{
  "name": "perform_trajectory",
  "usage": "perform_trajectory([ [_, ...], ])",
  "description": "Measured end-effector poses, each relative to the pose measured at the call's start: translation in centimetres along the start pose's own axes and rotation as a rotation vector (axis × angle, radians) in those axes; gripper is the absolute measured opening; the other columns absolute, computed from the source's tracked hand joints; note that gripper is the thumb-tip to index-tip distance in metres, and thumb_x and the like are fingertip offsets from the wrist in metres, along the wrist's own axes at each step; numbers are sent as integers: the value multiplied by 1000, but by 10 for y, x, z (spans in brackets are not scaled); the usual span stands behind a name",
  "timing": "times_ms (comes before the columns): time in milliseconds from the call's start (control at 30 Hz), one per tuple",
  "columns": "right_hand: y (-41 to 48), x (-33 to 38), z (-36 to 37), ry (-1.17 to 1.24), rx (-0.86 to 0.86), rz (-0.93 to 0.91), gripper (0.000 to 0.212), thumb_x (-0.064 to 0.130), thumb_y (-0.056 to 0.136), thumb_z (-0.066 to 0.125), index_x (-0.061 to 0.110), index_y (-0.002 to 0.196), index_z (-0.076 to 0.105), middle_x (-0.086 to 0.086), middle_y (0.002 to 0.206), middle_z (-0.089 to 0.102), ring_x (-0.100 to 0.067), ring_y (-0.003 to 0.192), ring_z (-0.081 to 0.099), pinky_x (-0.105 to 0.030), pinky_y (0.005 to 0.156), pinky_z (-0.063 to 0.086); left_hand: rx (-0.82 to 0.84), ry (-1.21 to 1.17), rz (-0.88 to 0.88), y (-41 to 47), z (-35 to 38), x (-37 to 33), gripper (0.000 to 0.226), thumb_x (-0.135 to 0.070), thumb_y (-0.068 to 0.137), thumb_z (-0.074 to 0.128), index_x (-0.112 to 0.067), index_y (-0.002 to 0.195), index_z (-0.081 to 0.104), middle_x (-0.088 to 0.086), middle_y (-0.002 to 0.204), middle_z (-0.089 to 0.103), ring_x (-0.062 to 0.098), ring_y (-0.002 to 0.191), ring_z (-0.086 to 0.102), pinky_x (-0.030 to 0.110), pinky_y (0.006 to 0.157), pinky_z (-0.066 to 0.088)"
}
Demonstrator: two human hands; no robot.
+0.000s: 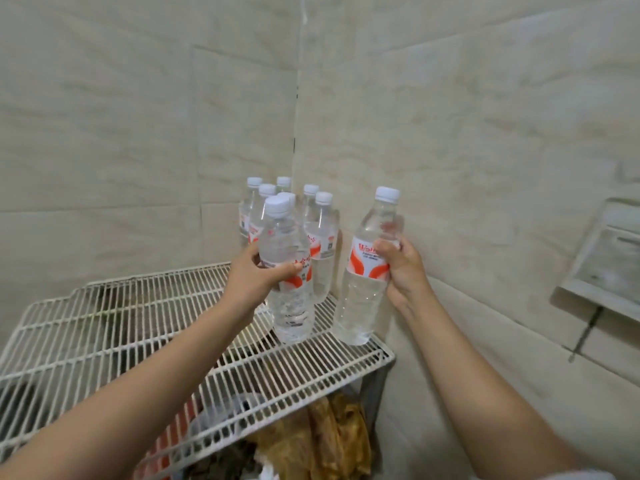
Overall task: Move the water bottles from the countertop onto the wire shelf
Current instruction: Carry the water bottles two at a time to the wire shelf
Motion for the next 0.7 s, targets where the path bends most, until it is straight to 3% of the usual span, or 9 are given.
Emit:
perform_trajectory([
  [100,23,-19,7,-82,50,58,24,-4,79,58,17,90,57,-5,83,68,-14,65,69,-28,59,58,-20,19,-11,11,7,10,48,-19,67,77,-13,112,60,7,98,71,23,88,68,21,60,48],
  [233,46,-37,15,-128,124,126,29,-7,79,57,13,99,57,-6,88,68,-18,70,68,-32,66,58,-41,47,-39,10,18,16,47,-13,69,75,-13,112,57,-2,94,68,13,82,66,20,59,48],
  [367,58,-53,23,-167,222,180,31,-14,77,52,8,98,57,-9,87,67,-19,72,66,-32,69,56,-50,79,-48,18,25,17,47,-15,68,76,-14,111,57,4,98,69,21,86,67,22,61,48],
  [500,60,-58,19,-93,200,240,31,-16,76,45,9,89,58,-9,84,65,-21,75,62,-30,69,53,-39,179,-83,25,35,22,46,-23,66,78,-19,104,54,6,100,67,25,90,66,36,76,56],
  [567,61,-54,14,-94,169,253,28,-14,70,44,7,81,57,-10,81,62,-21,75,58,-27,66,51,-39,214,-98,26,36,22,47,-24,65,78,-18,103,51,7,99,66,26,92,64,37,78,55],
  [700,53,-43,15,-230,143,273,31,-16,76,35,9,67,51,1,54,61,-16,63,52,-17,47,44,-51,206,-94,22,38,17,52,-18,67,76,-14,112,50,-3,91,62,21,90,61,34,82,52],
])
Point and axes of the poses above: each hand's wrist, its own y-axis towards the middle knuckle, its own z-axis out of the palm, x = y × z, the point moved 7 cm from there along y, towards the middle knuckle
